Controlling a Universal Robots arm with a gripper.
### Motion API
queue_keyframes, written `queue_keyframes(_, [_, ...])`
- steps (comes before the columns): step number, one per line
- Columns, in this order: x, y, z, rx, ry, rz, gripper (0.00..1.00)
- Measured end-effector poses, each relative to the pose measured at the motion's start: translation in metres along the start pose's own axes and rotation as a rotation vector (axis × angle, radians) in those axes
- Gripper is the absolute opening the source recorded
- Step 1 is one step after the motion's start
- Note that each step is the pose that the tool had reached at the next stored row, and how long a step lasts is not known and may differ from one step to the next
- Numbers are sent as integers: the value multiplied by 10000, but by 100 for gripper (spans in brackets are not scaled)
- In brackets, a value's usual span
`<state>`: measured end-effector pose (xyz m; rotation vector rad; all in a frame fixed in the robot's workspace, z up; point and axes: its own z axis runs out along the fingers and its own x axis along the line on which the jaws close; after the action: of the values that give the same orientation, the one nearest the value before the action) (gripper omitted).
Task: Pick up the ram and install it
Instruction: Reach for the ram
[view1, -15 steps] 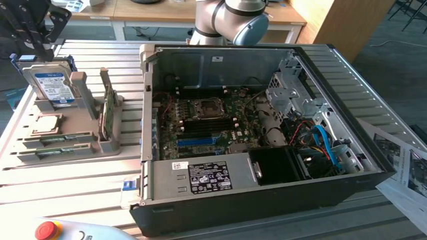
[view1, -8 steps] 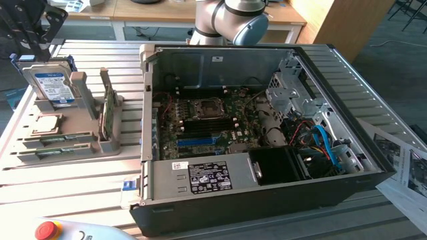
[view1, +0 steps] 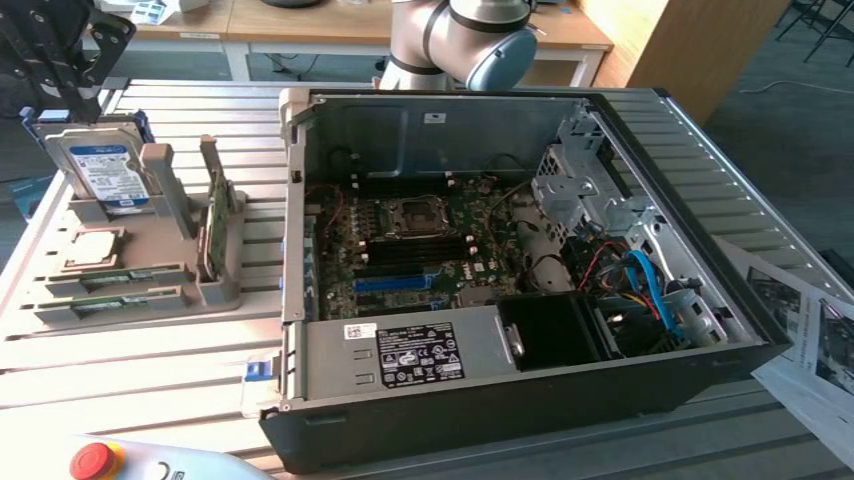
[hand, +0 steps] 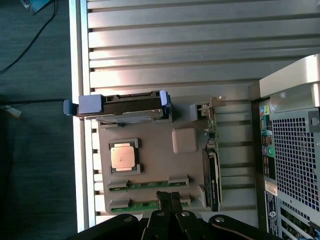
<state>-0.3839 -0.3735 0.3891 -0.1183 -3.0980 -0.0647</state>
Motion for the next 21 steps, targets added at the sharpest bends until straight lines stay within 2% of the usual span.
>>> queue_keyframes(7, [0,-40,-2,1,2,0,11])
queue_keyframes(21, [-2,-238,-10,1,1,0,11])
